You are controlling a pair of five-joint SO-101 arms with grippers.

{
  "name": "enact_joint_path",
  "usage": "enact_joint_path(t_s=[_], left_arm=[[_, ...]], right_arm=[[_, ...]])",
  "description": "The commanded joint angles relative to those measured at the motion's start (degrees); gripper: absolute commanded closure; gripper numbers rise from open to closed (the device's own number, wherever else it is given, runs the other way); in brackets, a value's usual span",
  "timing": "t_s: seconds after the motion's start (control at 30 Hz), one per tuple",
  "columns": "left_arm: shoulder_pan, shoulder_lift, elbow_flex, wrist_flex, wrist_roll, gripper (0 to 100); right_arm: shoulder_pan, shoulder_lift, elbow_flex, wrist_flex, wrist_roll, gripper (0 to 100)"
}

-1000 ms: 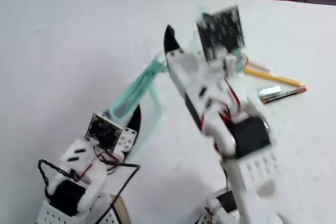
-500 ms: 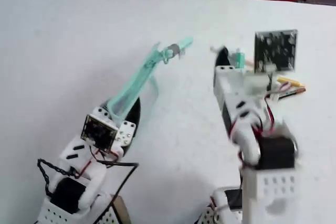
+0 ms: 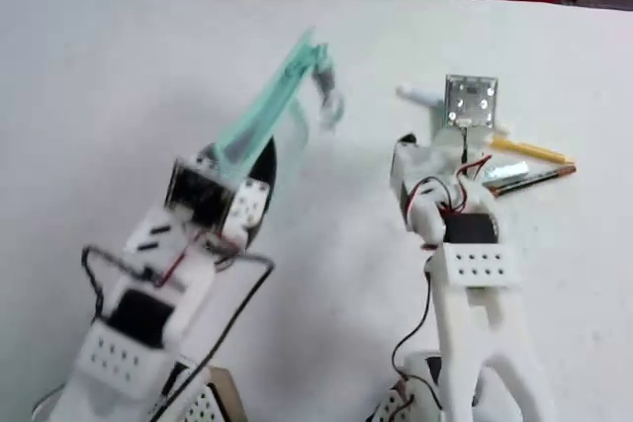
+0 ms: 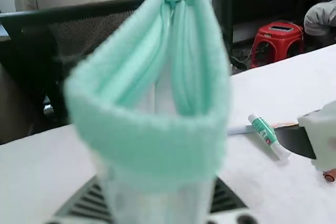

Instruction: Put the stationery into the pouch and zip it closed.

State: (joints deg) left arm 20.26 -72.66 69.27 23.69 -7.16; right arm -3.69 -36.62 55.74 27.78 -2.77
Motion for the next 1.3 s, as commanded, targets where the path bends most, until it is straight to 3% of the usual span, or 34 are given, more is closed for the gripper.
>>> enact_joint_path(t_s=[0.0,0.17,0.33,0.47,0.63,1.0,1.27], left_arm=[[0.7,12.6,-7.8,-3.6,5.6,98],[0.7,15.7,-5.5,-6.5,7.5,97],[0.7,15.7,-2.6,-5.6,7.9,89],[0.7,14.5,-2.7,-0.2,8.7,85],[0.7,5.9,-3.8,9.4,15.3,79],[0.8,-2.0,-3.5,17.8,12.1,79],[7.1,-2.2,-4.1,26.5,6.6,79]], right_arm=[[0.4,2.9,1.6,-7.0,-0.3,71.5],[0.6,8.0,1.8,-12.6,-0.1,71.5],[0.9,10.4,1.7,-15.3,0.0,71.5],[1.0,10.8,1.1,-15.2,0.0,71.5],[1.5,10.6,1.1,-15.2,0.0,71.5],[1.0,10.6,1.1,-15.2,4.5,71.5],[1.0,10.9,1.1,-15.2,4.7,71.5]])
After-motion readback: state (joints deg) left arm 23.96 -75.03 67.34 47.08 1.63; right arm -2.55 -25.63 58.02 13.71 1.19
